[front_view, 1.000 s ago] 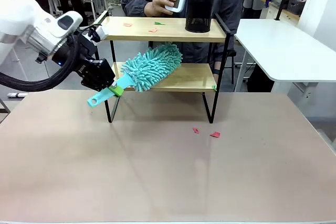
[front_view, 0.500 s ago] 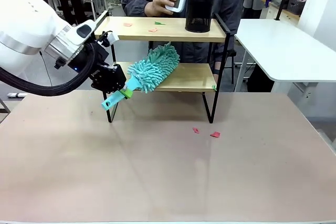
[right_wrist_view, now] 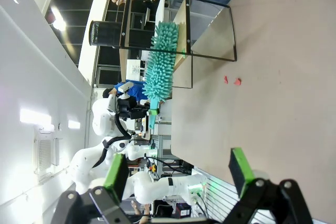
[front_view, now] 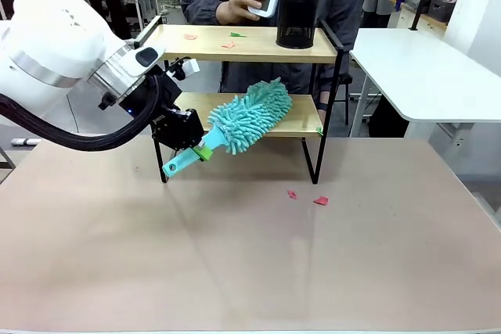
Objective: Clean the shelf.
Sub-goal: Clean the specific tier of the Shelf with the Duster once objects are removed.
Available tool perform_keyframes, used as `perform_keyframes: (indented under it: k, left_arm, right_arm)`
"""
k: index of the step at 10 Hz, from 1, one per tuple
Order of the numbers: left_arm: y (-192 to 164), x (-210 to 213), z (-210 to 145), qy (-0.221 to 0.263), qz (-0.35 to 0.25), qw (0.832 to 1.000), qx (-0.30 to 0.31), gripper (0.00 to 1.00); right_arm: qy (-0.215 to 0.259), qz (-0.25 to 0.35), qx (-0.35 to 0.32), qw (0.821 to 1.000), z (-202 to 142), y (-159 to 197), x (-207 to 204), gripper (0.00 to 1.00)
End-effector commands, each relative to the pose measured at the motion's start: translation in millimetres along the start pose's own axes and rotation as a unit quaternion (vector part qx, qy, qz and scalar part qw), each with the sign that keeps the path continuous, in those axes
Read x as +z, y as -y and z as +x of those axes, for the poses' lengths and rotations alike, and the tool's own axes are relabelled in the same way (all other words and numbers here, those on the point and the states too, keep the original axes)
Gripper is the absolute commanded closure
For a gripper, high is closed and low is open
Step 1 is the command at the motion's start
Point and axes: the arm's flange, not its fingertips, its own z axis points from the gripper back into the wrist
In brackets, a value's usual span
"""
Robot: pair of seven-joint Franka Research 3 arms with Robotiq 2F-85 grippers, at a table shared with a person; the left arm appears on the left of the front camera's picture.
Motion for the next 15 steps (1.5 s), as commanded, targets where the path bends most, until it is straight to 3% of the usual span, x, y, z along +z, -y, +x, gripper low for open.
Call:
perform_keyframes:
  k: [1,5,8,11,13,15]
  left_arm:
    - [7,4,-2,-0.026,-0.005,0.999,-0.045,0.88]
    - [20,-10,-11,-0.095,-0.003,0.989,-0.116,0.88]
    - [18,0,-23,-0.099,0.024,0.986,-0.133,0.88]
    - [14,26,-63,-0.126,0.044,0.981,-0.141,0.88]
    - [14,54,-88,-0.098,0.035,0.985,-0.137,0.88]
    - [14,96,-121,-0.089,-0.021,0.987,-0.131,0.88]
  right_arm:
    - [0.005,0.010,0.015,1.000,1,-1,-1,0.00]
    - [0.005,0.010,0.015,1.000,1,-1,-1,0.00]
    - [0.005,0.010,0.015,1.000,1,-1,-1,0.00]
    - [0.005,0.010,0.015,1.000,1,-1,-1,0.00]
    - [0.005,0.010,0.015,1.000,1,-1,-1,0.00]
    - [0.005,0.010,0.015,1.000,1,-1,-1,0.00]
